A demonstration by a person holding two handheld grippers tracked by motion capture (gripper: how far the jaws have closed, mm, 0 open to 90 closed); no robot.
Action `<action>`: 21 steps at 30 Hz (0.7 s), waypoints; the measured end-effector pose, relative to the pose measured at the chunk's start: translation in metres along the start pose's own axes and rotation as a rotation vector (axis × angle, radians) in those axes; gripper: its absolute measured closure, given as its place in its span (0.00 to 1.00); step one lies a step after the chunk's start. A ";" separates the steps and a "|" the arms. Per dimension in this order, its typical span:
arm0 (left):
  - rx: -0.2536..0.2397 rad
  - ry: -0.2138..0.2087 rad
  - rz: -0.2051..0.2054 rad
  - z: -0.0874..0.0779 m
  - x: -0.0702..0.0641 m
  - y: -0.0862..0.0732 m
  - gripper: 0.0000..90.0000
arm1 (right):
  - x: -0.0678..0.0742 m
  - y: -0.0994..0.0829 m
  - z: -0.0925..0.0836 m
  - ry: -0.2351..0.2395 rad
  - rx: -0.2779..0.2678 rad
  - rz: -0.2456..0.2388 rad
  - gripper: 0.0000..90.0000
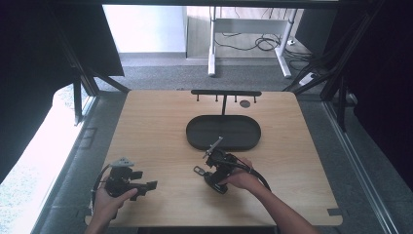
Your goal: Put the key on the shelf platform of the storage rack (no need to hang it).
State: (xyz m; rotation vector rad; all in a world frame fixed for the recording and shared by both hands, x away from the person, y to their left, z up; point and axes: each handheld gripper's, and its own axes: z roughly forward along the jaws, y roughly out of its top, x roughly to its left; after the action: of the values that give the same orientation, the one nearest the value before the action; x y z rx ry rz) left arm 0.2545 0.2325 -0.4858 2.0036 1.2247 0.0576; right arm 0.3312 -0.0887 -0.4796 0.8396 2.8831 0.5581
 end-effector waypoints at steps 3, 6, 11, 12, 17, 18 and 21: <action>0.001 0.000 0.000 0.000 0.000 0.000 0.22 | 0.000 -0.002 0.004 0.004 0.007 0.005 0.41; 0.003 -0.001 0.000 0.000 0.000 0.000 0.22 | 0.000 -0.003 0.007 0.005 0.013 0.003 0.42; 0.004 -0.001 0.002 0.000 0.000 0.000 0.22 | 0.002 -0.004 0.012 0.008 0.032 -0.001 0.43; 0.002 0.000 0.001 0.000 0.000 0.000 0.22 | 0.003 -0.004 0.015 0.006 0.042 0.003 0.43; 0.002 0.000 0.001 0.000 0.000 0.000 0.22 | 0.004 -0.005 0.022 0.007 0.059 -0.010 0.44; 0.002 0.000 0.001 0.000 0.000 0.000 0.22 | 0.004 -0.005 0.022 0.007 0.059 -0.010 0.44; 0.003 -0.001 0.001 0.000 0.000 0.000 0.22 | 0.005 -0.005 0.025 0.008 0.072 -0.010 0.46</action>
State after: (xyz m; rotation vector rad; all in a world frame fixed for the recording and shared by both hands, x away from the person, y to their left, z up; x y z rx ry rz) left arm 0.2546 0.2324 -0.4862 2.0073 1.2239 0.0557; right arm 0.3289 -0.0817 -0.5045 0.8338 2.9292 0.4604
